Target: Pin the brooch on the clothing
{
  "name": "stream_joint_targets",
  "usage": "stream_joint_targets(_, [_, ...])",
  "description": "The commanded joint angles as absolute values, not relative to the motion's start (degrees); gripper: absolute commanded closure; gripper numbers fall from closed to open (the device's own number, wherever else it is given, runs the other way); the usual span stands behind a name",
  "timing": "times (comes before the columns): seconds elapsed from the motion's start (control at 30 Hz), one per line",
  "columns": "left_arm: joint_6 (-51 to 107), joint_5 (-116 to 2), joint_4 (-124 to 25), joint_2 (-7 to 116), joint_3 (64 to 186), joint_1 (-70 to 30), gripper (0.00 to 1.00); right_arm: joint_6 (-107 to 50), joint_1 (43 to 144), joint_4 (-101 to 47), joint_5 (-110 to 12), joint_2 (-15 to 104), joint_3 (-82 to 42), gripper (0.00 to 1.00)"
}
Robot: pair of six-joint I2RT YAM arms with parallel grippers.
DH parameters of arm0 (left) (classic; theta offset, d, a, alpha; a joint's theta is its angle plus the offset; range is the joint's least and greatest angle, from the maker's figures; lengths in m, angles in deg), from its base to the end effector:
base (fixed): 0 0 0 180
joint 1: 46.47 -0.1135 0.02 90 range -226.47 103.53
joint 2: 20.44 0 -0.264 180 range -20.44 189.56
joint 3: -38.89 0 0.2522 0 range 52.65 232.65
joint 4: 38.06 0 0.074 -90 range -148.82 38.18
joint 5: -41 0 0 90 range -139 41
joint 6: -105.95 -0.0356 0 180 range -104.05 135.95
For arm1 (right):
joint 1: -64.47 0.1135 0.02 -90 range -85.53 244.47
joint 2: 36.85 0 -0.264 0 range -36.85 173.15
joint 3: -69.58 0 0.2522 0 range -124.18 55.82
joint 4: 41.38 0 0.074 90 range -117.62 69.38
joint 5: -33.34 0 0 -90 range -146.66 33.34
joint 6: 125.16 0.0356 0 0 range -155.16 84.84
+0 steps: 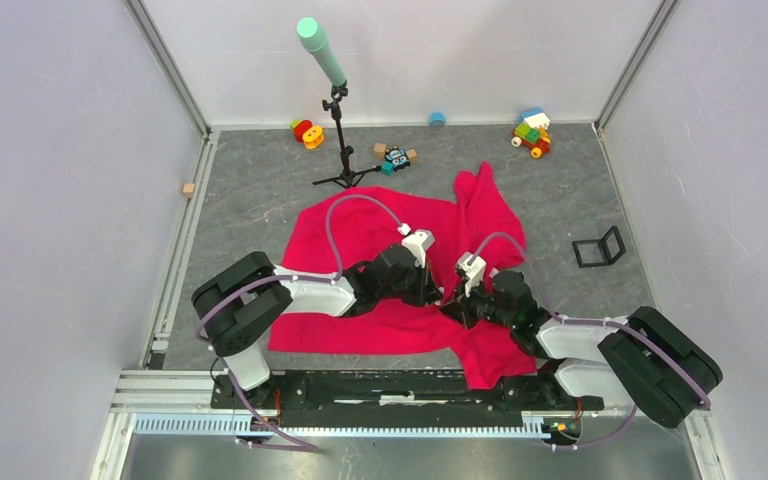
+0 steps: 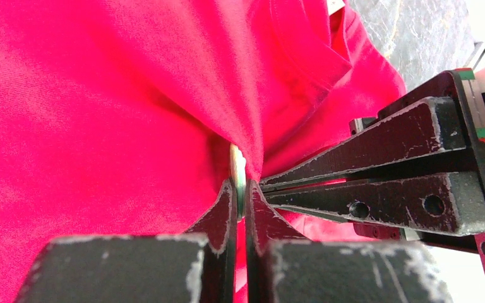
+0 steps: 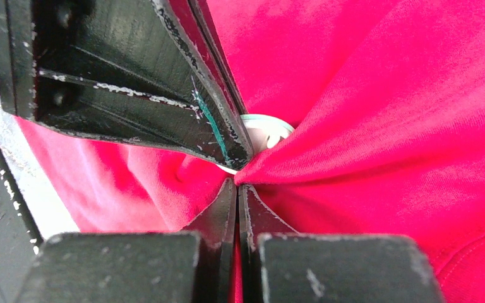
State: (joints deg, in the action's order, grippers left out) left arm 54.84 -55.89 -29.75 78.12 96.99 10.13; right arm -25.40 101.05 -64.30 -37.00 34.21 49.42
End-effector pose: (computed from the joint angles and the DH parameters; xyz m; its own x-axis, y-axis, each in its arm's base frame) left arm 0.1857 -0.2893 0.1527 -0.7835 0.0559 -0.6189 0.5047 0.6383 -0.5812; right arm 0.1441 0.1218 0.1170 -0.5069 -0.1774 -0.8436 -0.7243 0.6182 0.3053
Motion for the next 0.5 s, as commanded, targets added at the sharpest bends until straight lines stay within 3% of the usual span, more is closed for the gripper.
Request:
stream_joint_targets(0.0, [54.1,-68.4,-14.2,72.5,98.6,11.8,0.98,-25.0,101.7,-63.2,-31.7,32.7,49.5,1.0])
stream_joint_targets(0.47, [54.2,-70.2,-14.1,68.6,98.0,11.9,0.98,-25.1,101.8,-59.6,-30.8,28.0,48.9,0.99])
